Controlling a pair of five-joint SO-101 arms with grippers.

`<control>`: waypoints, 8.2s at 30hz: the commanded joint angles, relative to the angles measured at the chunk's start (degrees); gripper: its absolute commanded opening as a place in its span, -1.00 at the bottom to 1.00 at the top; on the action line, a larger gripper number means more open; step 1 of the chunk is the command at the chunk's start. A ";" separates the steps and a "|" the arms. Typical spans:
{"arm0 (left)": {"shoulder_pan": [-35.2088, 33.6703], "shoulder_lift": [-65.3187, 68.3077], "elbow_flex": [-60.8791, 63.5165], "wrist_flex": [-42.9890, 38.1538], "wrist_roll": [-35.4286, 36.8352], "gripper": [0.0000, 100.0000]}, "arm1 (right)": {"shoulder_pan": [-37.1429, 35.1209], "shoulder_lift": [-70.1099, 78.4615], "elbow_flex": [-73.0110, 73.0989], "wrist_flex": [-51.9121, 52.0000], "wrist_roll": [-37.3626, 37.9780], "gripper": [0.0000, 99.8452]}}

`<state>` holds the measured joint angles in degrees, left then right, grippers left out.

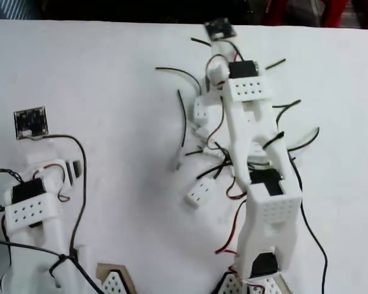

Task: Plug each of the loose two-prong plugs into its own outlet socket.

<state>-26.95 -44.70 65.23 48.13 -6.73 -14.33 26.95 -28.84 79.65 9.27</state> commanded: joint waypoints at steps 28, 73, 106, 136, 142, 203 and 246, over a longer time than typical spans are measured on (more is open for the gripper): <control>-0.40 -1.71 -0.18 -1.14 0.09 -0.55 | -17.36 13.23 -3.16 15.96 -27.08 -0.74; -0.31 -1.71 -0.18 -1.14 0.09 -0.55 | -17.80 15.16 -3.34 12.00 -29.89 -0.78; -0.22 -1.63 -0.18 -1.14 0.09 -0.55 | -16.75 15.78 -2.46 15.60 -30.07 -0.87; -0.22 -1.63 -0.18 -1.14 0.00 -0.55 | -18.86 15.69 -0.44 17.63 -29.63 -0.96; -0.22 -1.54 -0.18 -1.14 0.00 -0.55 | -18.59 12.79 -0.88 18.68 -23.65 -0.97; 33.80 -1.80 -17.76 -3.52 0.53 -0.55 | -25.98 -70.37 78.95 -37.49 -14.15 -0.97; 42.95 -7.96 -14.59 2.99 1.93 -0.44 | -25.27 -75.47 82.73 -37.49 -14.15 -0.97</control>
<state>17.36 -51.56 50.99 50.77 -5.14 -40.70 -46.81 55.12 42.81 -5.14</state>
